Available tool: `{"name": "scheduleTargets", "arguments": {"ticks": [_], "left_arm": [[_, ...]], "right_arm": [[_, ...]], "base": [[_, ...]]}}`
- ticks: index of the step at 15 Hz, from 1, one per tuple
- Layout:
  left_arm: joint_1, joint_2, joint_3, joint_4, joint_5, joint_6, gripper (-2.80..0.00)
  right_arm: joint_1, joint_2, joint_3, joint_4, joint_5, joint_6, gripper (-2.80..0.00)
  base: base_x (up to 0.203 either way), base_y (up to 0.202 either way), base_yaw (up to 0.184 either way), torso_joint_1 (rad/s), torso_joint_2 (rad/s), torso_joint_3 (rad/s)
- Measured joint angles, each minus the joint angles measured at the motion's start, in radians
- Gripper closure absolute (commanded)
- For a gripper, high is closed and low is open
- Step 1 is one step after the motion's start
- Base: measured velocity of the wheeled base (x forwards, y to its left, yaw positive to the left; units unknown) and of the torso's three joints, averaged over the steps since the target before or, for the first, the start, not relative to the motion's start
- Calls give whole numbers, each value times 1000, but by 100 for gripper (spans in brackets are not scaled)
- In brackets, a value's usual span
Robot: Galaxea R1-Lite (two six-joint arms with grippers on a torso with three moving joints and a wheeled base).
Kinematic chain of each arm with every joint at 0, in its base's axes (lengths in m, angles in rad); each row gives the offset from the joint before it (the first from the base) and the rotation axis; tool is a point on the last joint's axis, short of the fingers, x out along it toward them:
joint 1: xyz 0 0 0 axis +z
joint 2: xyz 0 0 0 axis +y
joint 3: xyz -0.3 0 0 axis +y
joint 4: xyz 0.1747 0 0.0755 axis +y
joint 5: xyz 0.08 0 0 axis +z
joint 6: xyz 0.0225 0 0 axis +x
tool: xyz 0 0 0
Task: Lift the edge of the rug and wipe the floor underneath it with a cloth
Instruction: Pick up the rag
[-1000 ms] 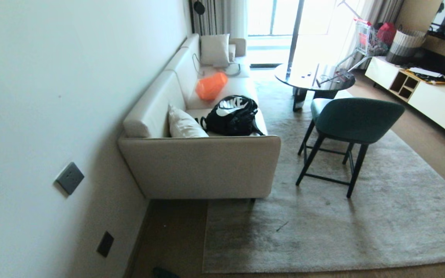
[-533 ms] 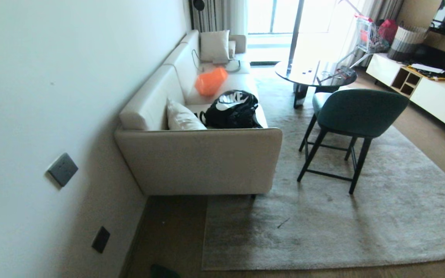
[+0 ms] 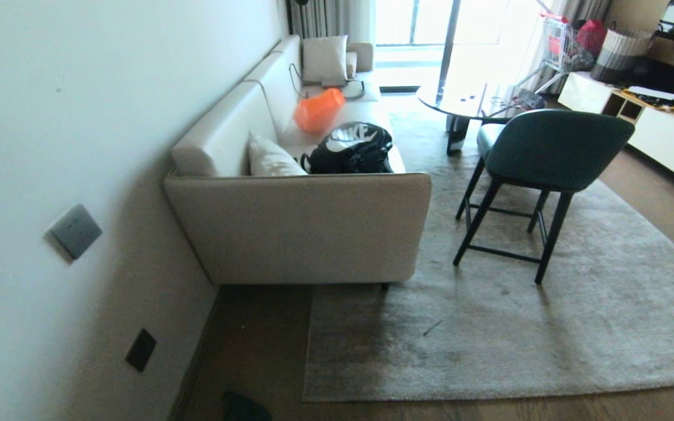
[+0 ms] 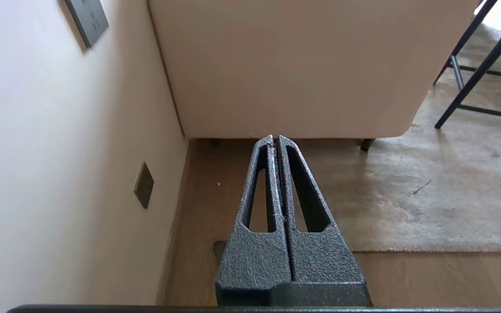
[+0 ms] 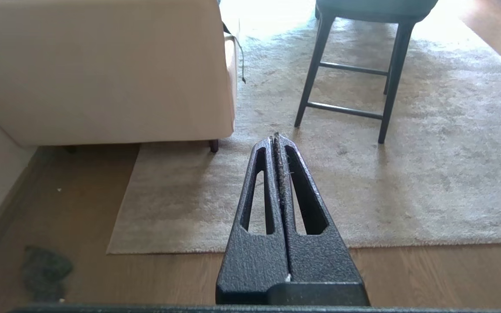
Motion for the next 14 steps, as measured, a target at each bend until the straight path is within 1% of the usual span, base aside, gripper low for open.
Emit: {"name": "scheduleTargets", "arguments": {"ticks": [6,14], "left_arm": [[0,0,0,0,0,0,0],[0,0,0,0,0,0,0]], "right_arm": [[0,0,0,-1,0,0,0],[0,0,0,0,0,0,0]], "base": [[0,0,0,-103,479,378],[0,0,0,-15,440,426]]}}
